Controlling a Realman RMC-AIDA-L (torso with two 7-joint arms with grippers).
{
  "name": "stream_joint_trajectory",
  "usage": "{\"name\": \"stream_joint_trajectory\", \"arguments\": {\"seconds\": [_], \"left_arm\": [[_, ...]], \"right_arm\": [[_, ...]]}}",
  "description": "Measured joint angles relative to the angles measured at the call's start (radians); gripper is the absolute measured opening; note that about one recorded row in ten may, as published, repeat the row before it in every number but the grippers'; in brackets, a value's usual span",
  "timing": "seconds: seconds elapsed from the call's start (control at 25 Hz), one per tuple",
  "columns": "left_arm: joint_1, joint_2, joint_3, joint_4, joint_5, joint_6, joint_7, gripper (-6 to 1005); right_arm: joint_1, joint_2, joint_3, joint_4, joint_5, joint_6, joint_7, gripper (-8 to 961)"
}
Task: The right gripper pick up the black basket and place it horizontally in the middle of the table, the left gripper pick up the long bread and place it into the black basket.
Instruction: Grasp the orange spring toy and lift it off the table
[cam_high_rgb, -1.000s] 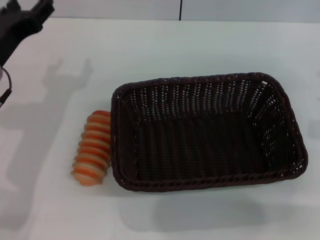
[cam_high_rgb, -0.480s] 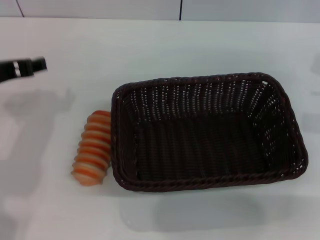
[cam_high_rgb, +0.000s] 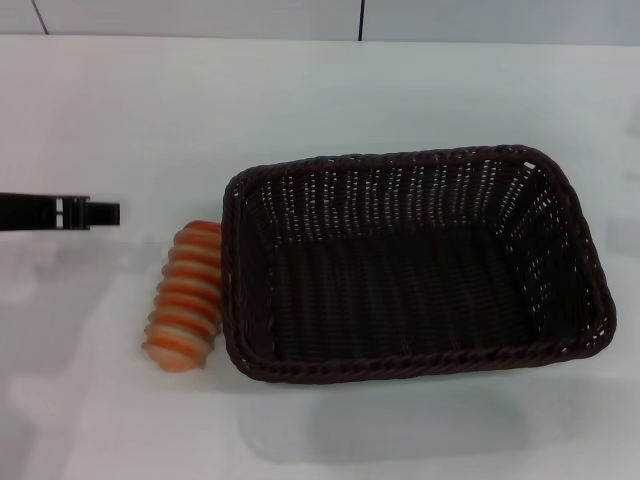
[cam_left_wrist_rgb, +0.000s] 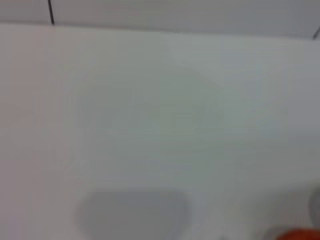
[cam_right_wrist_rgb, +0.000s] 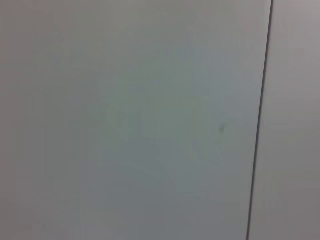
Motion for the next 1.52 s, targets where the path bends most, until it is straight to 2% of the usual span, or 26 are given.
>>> {"name": "stream_joint_trajectory", "arguments": {"seconds": [0.16,0.6,0.96,1.52], "left_arm": [[-0.010,-0.001,-0.001,0.013,-0.016,-0.048,0.021,754],[-0.026,-0.002,-0.005,0.056,-0.092,-0.074,0.068,753],[-0.097,-0.002,-0.016,0.125,-0.114,-0.139,0.087,752],[-0.131,-0.004,-0.022,0.177,-0.207,-0.163,0.090,751]], "right_arm": [[0.004,0.000,0.000,-0.023,-0.002,0.004,-0.012,284],[-0.005,0.004,-0.001,-0.085,0.003,0.038,-0.077,285],[0.000,0.006,0.000,-0.094,0.004,0.041,-0.078,285],[0.005,0.006,0.000,-0.104,0.005,0.053,-0.079,284]]}}
